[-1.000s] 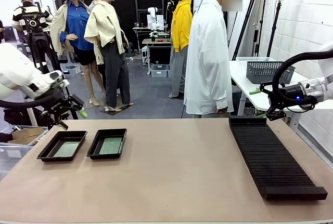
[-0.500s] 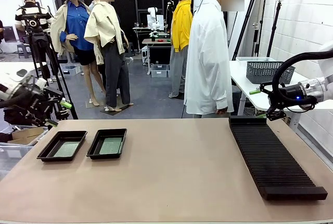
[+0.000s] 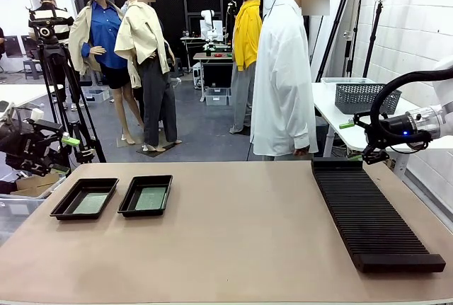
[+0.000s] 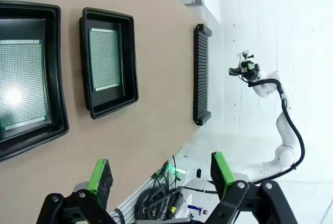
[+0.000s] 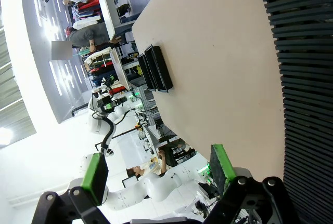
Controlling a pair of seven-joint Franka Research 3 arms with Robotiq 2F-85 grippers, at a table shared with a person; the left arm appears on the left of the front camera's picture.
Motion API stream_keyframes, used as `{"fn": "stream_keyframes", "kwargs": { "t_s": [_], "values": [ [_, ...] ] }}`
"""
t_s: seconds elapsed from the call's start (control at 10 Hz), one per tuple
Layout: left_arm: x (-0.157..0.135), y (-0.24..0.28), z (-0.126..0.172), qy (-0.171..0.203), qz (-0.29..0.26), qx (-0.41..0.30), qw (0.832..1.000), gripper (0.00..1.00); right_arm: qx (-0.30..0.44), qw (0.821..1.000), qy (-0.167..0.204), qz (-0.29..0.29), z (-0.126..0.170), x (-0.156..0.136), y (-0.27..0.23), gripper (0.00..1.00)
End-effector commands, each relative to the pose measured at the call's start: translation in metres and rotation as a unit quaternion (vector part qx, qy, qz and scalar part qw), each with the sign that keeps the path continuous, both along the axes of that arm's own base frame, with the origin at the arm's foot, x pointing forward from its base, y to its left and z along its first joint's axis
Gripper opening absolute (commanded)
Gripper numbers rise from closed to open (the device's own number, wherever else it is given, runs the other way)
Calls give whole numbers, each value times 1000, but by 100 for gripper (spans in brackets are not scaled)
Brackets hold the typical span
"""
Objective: Inspect and transfer BCBs to ESD trays.
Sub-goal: Pick up the ESD tray and place it on the left side of the table.
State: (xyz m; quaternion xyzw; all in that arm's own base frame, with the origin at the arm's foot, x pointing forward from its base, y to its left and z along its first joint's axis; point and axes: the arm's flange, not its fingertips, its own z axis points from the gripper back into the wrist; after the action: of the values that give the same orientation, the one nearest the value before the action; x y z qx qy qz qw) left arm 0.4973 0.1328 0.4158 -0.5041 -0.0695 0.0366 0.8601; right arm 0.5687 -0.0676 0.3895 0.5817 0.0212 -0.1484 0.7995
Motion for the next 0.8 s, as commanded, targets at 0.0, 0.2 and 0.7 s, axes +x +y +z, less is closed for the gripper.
{"fn": "stream_keyframes", "kwargs": {
  "t_s": [0.0,0.2,0.7],
  "values": [
    [-2,17,-8,-11,-20,-45,999,100,-2,1000,3,-3,0,1,2,100],
    [-2,14,-11,-14,-34,-38,999,100,-2,1000,3,-3,0,1,2,100],
    [-6,11,-15,-2,-28,-33,999,100,-2,1000,3,-3,0,1,2,100]
  ]
}}
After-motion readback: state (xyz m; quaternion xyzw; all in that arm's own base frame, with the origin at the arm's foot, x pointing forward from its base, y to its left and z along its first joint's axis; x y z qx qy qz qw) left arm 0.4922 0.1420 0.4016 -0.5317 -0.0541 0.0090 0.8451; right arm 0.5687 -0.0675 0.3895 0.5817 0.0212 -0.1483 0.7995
